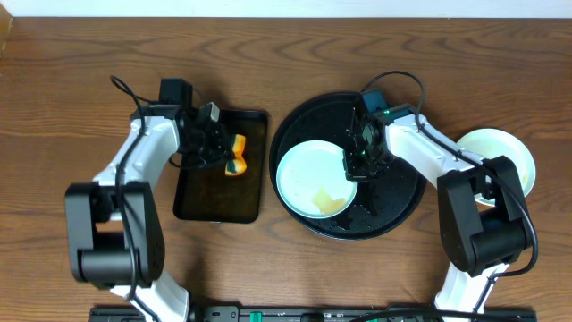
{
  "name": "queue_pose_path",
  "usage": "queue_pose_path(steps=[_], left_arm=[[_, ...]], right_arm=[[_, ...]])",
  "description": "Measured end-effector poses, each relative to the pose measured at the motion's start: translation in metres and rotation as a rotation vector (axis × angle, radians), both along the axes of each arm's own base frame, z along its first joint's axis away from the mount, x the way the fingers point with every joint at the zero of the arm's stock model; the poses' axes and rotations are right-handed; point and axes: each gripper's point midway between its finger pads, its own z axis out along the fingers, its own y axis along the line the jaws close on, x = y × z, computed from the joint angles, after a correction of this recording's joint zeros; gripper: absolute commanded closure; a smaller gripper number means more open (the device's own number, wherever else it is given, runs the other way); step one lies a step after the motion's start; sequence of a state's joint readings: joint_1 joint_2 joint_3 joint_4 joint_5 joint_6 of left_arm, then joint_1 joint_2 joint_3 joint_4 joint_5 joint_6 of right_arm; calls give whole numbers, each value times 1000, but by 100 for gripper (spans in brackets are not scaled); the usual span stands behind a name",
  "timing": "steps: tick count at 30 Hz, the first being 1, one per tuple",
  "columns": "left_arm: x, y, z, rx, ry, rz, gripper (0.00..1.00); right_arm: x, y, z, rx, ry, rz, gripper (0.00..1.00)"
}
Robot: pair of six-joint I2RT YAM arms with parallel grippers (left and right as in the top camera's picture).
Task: Clean dirty plates on tray and stack at the side
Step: 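Place the sponge on the black tray and open left gripper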
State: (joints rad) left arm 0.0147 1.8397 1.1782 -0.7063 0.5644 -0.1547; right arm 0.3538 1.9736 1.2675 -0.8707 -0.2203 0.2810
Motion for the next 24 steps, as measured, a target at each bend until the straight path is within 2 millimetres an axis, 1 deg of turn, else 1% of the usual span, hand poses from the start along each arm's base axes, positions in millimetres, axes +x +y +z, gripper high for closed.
queue_pose_path(steps=[5,7,9,13,16,18,21,24], left_arm=[[-5,2,-17,-62,36,-27,92],[-6,8,-23,-57,49,-21,92],[-8,18,-27,-28,69,-2,92],[-16,47,-38,97,138,79,92],[-20,62,-38,176,172,138,92],[-21,68,-38,207,179,157,93],[-21,71,-38,226,184,172,92],[-21,70,-37,220,179,167,92]], right_arm=[[0,0,0,0,0,0,99],[0,0,0,0,0,0,99],[0,0,0,0,0,0,99],[0,0,0,0,1,0,99],[0,0,0,-1,1,0,99],[0,0,0,0,1,0,99],[0,0,0,-1,1,0,99],[-1,0,0,-1,3,0,99]])
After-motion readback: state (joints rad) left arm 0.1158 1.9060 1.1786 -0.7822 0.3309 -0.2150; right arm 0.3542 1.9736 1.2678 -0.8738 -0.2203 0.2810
